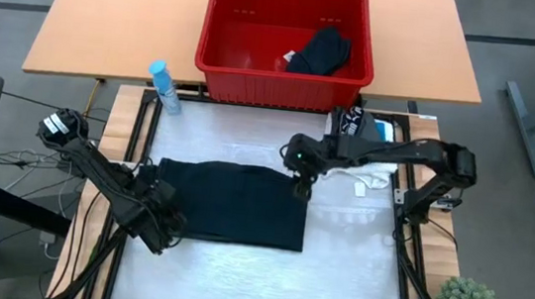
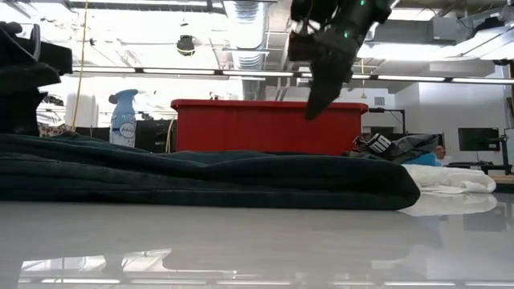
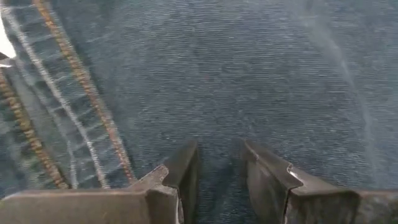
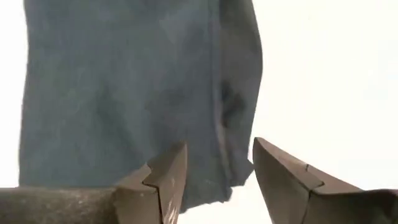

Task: Fold laundry
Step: Fold the blue pants

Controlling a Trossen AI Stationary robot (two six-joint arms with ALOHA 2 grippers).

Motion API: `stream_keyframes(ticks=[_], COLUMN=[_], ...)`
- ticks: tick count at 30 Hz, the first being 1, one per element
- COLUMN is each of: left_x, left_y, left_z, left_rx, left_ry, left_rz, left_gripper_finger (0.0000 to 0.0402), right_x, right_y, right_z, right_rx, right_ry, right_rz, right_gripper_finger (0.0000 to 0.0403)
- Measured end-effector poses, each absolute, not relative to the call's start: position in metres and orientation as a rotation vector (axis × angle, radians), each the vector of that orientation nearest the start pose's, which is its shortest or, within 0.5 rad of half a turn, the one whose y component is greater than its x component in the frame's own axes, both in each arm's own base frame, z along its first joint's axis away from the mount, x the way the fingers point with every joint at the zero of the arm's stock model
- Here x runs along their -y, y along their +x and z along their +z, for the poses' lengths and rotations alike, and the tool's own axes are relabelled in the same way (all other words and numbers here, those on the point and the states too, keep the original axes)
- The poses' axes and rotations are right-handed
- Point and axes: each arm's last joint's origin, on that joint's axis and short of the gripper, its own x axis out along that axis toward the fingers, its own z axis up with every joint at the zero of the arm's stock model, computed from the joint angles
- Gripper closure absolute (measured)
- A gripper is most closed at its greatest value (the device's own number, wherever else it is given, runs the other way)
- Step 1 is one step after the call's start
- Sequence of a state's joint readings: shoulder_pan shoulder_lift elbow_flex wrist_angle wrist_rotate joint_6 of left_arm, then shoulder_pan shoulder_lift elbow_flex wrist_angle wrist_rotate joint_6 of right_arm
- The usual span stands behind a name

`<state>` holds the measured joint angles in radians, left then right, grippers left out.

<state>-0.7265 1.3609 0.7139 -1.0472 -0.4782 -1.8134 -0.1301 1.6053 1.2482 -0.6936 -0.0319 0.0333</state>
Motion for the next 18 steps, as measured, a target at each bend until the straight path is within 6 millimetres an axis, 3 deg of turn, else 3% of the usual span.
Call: stream_keyframes(ticks=[7,15,18], left_x=[0.116,0.117,0.122], left_y=[0.151,0.152,0.160], left_z=[0.171,0.171,0.187], left_rx=[-0.979,-0.957,-0.881], left_ry=[-0.570,-0.578,-0.614], left_rz=[0.909,0.908,0.843], left_gripper_finger=[0.0294,0.0294,0.0294], right_x=[0.048,0.045,0.049], right_y=[0.324,0.314,0.314], right_z=[0.217,0.198,0.197], right_rx=[-1.174,-1.253,-1.240], right_ry=[0.089,0.052,0.048], right_rz=[-0.036,-0.022,-0.029], right_gripper_finger=[0.0196,0.0201,0.0223])
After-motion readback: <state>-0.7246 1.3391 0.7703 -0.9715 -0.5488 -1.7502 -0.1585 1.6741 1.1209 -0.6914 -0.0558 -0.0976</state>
